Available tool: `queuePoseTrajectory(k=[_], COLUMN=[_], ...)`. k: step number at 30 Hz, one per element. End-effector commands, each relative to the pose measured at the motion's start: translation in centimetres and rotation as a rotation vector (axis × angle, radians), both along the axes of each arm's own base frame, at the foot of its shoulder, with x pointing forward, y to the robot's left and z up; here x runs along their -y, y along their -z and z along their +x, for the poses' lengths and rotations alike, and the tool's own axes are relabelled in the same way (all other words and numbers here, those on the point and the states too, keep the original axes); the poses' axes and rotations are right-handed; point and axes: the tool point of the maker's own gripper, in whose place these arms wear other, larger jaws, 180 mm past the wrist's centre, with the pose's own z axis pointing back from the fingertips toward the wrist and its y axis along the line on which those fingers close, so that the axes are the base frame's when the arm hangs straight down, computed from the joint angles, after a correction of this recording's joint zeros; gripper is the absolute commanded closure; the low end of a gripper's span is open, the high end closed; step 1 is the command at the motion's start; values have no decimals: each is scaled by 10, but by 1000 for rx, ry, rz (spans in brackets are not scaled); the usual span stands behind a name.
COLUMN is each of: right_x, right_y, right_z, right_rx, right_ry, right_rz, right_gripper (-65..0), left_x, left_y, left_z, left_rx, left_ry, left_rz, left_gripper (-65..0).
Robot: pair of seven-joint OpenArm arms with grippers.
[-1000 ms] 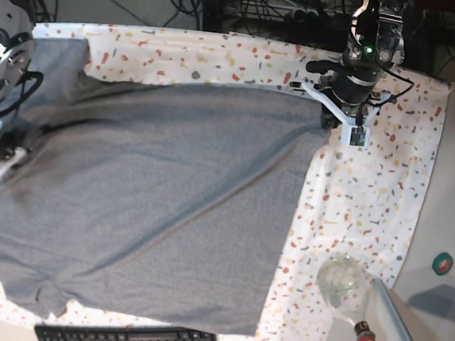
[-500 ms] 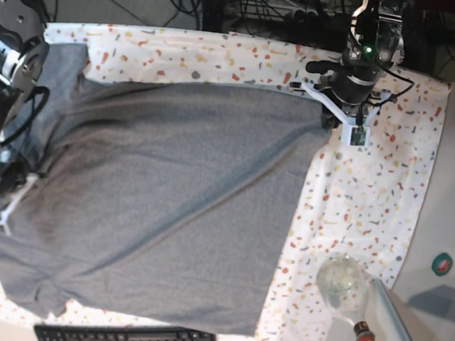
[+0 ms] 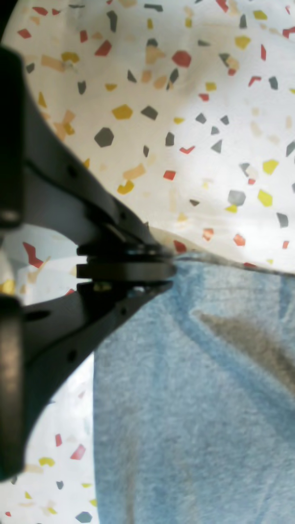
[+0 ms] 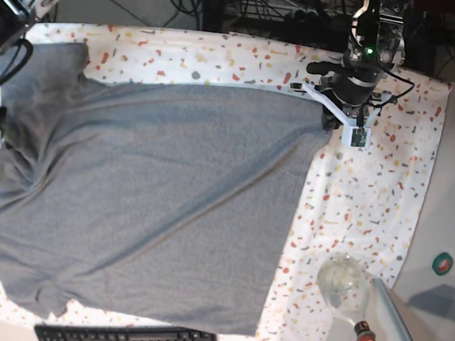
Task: Layout the t-shirt on the table in an organized manner, then fold the t-shirt properly
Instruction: 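Grasp the shirt edge with the right gripper and pull it outward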
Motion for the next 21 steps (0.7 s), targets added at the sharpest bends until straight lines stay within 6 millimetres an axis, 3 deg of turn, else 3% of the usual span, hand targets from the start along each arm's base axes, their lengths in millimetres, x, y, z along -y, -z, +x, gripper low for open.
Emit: queuePoseTrajectory(k=[1, 5, 13, 18, 21], right_x=[9, 16, 9, -11, -19], right_y=[-11, 11, 23, 58, 69], right_z=[13, -3, -12, -24, -29], right_rx=[49, -14, -45, -77, -87], right_ry=[5, 29, 29, 33, 37], right_rz=[5, 55, 78, 181, 212], right_gripper=[-560, -537, -536, -536, -536], left_x=[-2, -2, -3, -3, -3], left_y=[-7, -8, -7, -6, -6], left_z=[5, 6, 4, 3, 3], left_rx=[34, 35, 31, 28, 28], left_ry=[0, 0, -1, -1, -1], left_rz=[6, 6, 8, 8, 8], left_gripper=[0, 0, 0, 0, 0])
